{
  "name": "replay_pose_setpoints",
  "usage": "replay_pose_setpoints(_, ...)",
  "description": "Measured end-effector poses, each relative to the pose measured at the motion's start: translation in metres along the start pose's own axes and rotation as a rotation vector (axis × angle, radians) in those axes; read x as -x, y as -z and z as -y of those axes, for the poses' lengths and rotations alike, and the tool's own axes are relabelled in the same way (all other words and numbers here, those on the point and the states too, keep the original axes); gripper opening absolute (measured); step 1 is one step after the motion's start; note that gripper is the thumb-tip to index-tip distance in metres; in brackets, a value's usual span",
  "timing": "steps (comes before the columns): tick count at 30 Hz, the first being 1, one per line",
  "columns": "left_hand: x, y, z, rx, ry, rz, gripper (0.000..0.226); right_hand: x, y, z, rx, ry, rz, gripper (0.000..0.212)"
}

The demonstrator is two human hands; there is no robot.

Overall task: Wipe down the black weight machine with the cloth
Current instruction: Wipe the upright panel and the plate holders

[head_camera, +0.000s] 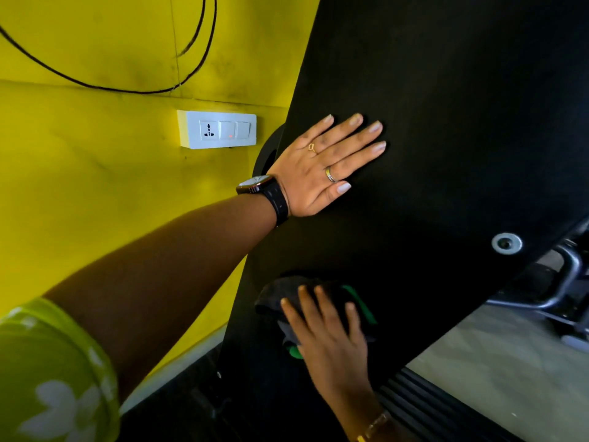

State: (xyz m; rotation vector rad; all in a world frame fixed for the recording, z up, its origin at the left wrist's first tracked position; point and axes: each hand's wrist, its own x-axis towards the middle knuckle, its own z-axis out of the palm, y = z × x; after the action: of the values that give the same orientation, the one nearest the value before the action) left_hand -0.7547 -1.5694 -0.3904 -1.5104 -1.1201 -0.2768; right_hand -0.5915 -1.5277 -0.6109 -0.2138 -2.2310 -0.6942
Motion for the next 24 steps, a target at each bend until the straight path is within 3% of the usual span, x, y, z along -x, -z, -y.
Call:
replay_pose_setpoints(4, 0.001, 0.0, 0.002, -0.011, -0.01, -0.025, 0.055, -0.026, 0.033, -0.023, 0.098, -0.274, -0.237, 0.069)
replay_pose_setpoints(6, 0.001, -0.001, 0.001, -0.018, -0.022, -0.031, 0.055, -0.049, 0.036, -0.025, 0.13, -0.294, -0.29, 0.061)
replay_pose_setpoints(12, 0.001, 0.001, 0.001, -0.004, 0.003, 0.006, 0.055, -0.047, 0.012, -0.004, 0.067, 0.068, -0.021, 0.076)
replay_pose_setpoints(17, 0.002, -0.003, 0.0, -0.003, 0.001, -0.004, 0.055, 0.012, 0.031, -0.022, -0.059, -0.007, 0.04, 0.081)
replay_pose_setpoints(21, 0.002, -0.003, 0.001, 0.001, -0.001, -0.033, 0.055, 0.0, 0.073, -0.06, -0.065, -0.2, -0.172, 0.068)
replay_pose_setpoints(24, 0.002, -0.005, 0.002, -0.013, -0.009, -0.053, 0.054, -0.038, 0.087, -0.077, -0.035, -0.226, -0.318, 0.055)
